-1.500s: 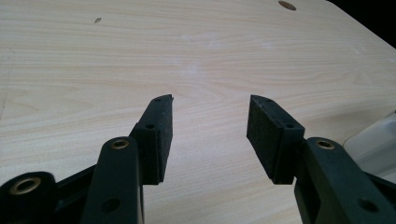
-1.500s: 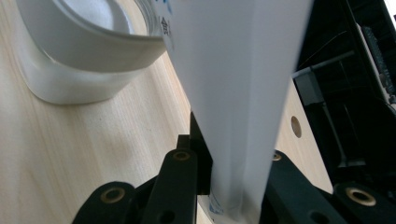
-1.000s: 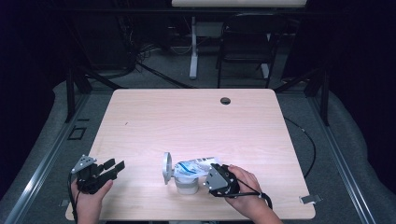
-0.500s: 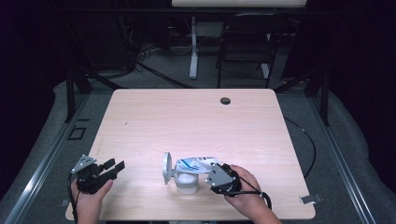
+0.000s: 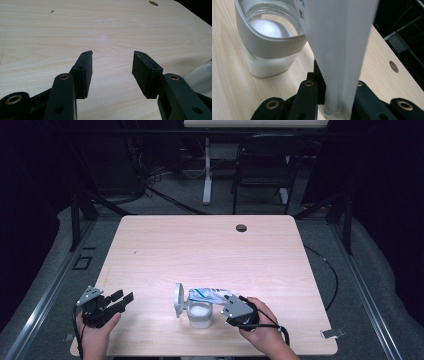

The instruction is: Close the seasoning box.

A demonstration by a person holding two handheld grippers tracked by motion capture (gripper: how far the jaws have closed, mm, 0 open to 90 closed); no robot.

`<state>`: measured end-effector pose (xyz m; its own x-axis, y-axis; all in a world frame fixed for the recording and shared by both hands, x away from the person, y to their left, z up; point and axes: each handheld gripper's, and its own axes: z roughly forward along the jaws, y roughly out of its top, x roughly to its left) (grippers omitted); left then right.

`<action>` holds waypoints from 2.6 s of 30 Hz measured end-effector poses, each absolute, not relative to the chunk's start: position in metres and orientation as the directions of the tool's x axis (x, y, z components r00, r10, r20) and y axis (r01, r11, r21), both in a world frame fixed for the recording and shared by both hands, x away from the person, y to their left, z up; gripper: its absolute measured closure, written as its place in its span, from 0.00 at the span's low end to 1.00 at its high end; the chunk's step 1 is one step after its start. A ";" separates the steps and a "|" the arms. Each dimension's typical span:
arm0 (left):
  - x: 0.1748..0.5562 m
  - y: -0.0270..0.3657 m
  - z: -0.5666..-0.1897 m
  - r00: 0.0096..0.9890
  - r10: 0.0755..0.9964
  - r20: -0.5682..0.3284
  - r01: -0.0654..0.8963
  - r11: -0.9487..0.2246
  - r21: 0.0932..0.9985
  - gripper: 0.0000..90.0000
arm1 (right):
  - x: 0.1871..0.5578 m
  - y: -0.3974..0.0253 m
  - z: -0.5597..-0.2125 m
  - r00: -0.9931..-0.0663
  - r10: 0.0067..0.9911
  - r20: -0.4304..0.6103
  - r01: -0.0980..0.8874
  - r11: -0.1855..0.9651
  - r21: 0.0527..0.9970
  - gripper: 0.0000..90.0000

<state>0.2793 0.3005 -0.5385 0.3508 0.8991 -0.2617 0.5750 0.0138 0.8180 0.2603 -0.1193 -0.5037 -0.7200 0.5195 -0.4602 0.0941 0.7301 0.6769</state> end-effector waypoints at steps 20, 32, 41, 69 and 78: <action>0.280 0.300 -0.539 0.348 0.900 -0.263 0.573 0.018 0.820 0.57 | 0.262 -0.123 -0.504 -0.744 0.538 -0.396 0.120 0.691 0.713 0.93; 0.280 0.301 -0.540 0.348 0.899 -0.265 0.575 0.019 0.818 0.57 | 0.263 -0.125 -0.504 -0.742 0.561 -0.366 0.138 0.663 0.736 0.93; 0.280 0.301 -0.540 0.348 0.899 -0.265 0.574 0.019 0.819 0.57 | 0.268 -0.129 -0.507 -0.735 0.597 -0.323 0.172 0.625 0.761 0.93; 0.280 0.300 -0.539 0.351 0.899 -0.262 0.572 0.016 0.820 0.57 | 0.282 -0.152 -0.514 -0.663 0.726 -0.183 0.293 0.476 0.829 0.93; 0.279 0.300 -0.539 0.352 0.899 -0.262 0.574 0.014 0.819 0.57 | 0.286 -0.163 -0.518 -0.637 0.762 -0.116 0.332 0.407 0.851 0.93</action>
<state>0.2794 0.3002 -0.5385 0.3516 0.8989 -0.2615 0.5738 0.0139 0.8189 0.2862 -0.1629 -0.5179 -0.6372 0.7619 -0.1161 0.3318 0.4072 0.8510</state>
